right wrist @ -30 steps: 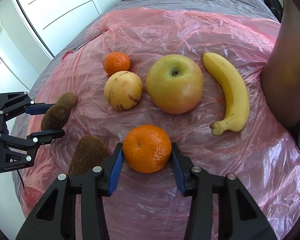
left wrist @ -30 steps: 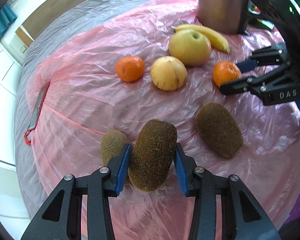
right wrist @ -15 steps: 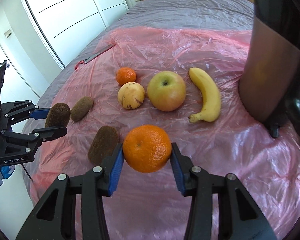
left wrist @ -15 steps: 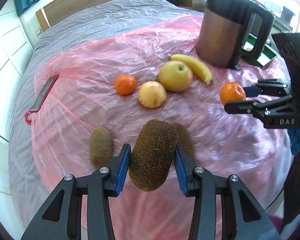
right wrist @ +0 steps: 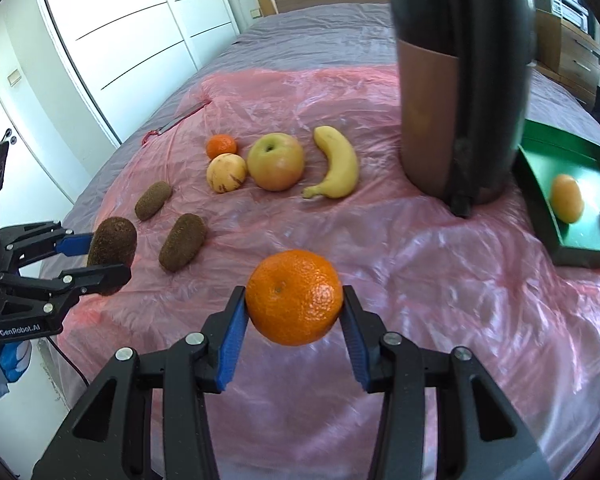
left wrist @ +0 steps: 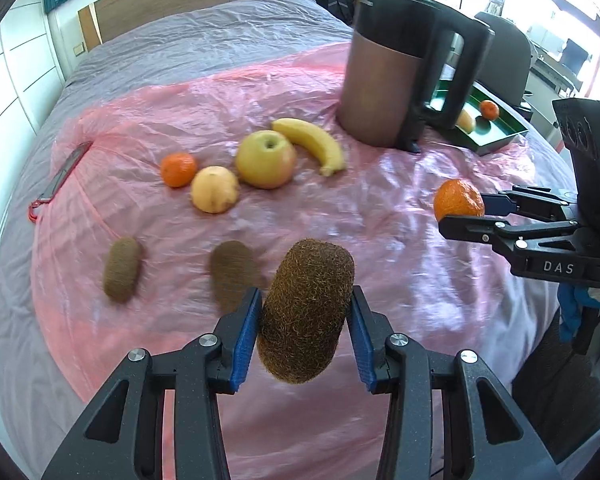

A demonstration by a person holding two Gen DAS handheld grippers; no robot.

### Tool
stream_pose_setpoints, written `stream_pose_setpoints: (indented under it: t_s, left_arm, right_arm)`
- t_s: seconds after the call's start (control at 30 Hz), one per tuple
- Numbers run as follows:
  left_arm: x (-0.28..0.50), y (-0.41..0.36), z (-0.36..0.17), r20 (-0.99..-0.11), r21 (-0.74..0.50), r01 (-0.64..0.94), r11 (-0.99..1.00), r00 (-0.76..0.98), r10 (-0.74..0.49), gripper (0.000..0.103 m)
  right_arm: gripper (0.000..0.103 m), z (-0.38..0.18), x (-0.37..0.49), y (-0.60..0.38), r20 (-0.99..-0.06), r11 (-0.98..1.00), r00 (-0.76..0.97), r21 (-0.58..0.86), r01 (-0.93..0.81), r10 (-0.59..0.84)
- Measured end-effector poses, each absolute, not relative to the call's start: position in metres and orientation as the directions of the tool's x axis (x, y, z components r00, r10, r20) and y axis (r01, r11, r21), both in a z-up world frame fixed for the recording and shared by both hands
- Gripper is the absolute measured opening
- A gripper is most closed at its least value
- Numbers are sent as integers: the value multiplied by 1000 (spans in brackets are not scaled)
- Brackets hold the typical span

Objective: Organize fruits
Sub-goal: 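Carry the kiwi and mandarin to the green tray and release both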

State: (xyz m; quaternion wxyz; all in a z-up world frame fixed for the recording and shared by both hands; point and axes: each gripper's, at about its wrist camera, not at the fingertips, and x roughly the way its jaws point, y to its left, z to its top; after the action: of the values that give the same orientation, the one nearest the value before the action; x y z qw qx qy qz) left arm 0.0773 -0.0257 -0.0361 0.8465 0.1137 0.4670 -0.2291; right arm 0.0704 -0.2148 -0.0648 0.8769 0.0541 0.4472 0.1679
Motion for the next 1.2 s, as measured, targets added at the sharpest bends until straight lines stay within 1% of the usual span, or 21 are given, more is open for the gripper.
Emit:
stream_pose_setpoints:
  t_s: [0.43, 0.6, 0.9, 1.2]
  left_arm:
    - [54, -97, -34, -855, -34, 522, 852, 426, -295, 38]
    - [52, -132, -30, -859, -39, 557, 830, 406, -313, 38]
    - [51, -213, -22, -860, -58, 662, 748, 347, -374, 38]
    - [78, -302, -24, -856, -99, 716, 691, 292, -425, 38]
  right_arm:
    - [70, -60, 47, -288, -729, 951, 613, 269, -154, 305]
    - [70, -57, 40, -319, -712, 955, 642, 273, -119, 284]
    - [70, -54, 32, -394, -701, 966, 683, 256, -26, 204]
    - [70, -58, 44, -468, -693, 970, 710, 237, 58, 127]
